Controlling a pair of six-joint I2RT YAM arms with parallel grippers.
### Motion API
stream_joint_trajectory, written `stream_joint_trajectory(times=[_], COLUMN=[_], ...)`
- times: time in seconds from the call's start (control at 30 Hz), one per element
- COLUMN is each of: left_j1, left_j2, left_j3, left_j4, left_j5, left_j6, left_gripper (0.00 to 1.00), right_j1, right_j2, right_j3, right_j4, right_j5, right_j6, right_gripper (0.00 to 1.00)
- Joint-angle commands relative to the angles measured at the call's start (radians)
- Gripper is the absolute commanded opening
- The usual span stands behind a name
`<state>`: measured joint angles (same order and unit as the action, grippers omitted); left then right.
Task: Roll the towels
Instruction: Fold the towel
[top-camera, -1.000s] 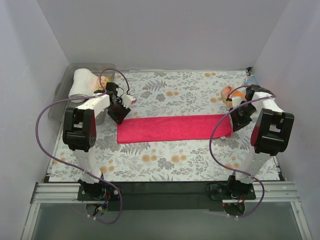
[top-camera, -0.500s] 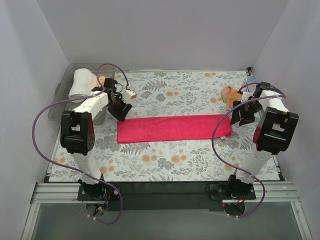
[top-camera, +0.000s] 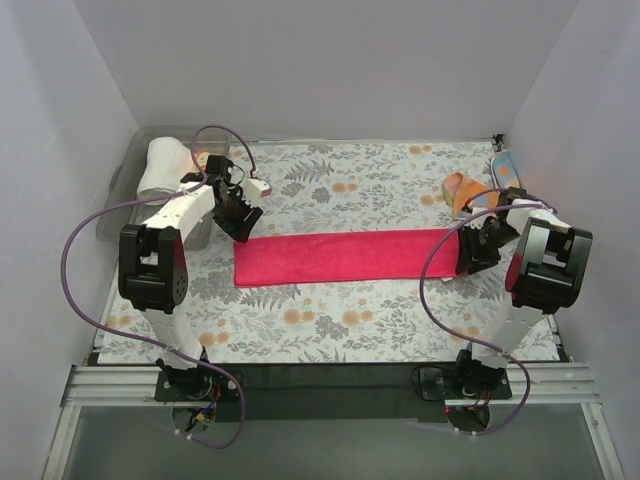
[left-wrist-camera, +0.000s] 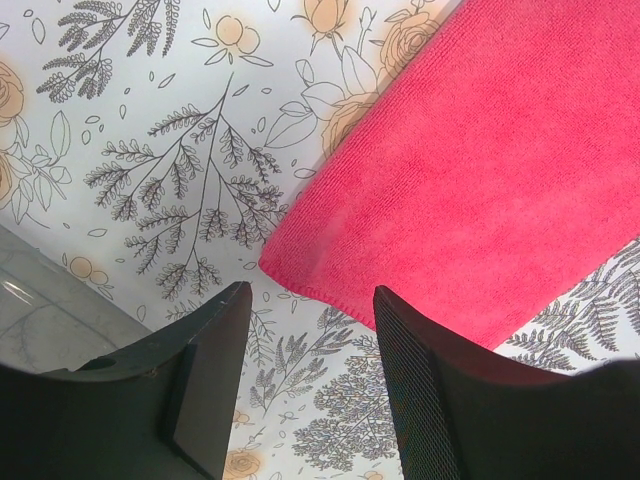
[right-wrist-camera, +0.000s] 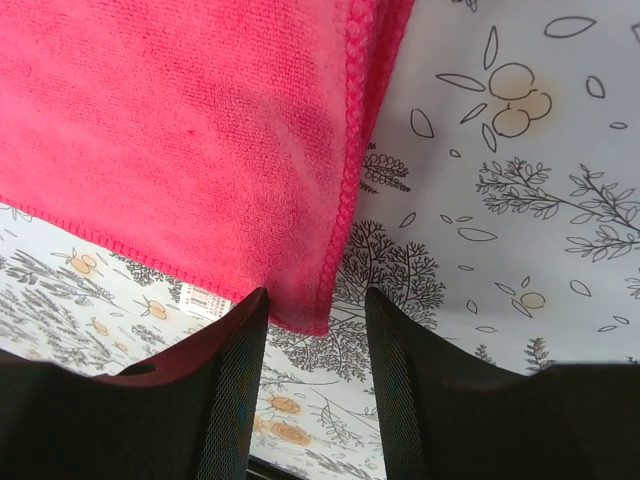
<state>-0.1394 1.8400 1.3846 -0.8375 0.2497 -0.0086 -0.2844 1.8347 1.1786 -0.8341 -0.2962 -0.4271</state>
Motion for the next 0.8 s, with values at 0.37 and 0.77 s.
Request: stream_joint_trajectory(times=[0.37, 0.77], left_j1=[0.001, 0.003], left_j2=[-0.021, -0.03], left_j3=[0.05, 0.065], left_j4=[-0.011, -0.038], left_j5=[-0.001, -0.02], left_j6=[-0.014, 0.004], left_gripper=[0.49, 0.49], right_j1=[0.013, 0.005], right_j2=[-0.118, -0.132], right_j3=[-0.05, -0.013], right_j4=[0.15, 0.092], right_j5=[0.112, -0.028], right_j6=[-0.067, -0.053], right_gripper=[0.46, 0.47])
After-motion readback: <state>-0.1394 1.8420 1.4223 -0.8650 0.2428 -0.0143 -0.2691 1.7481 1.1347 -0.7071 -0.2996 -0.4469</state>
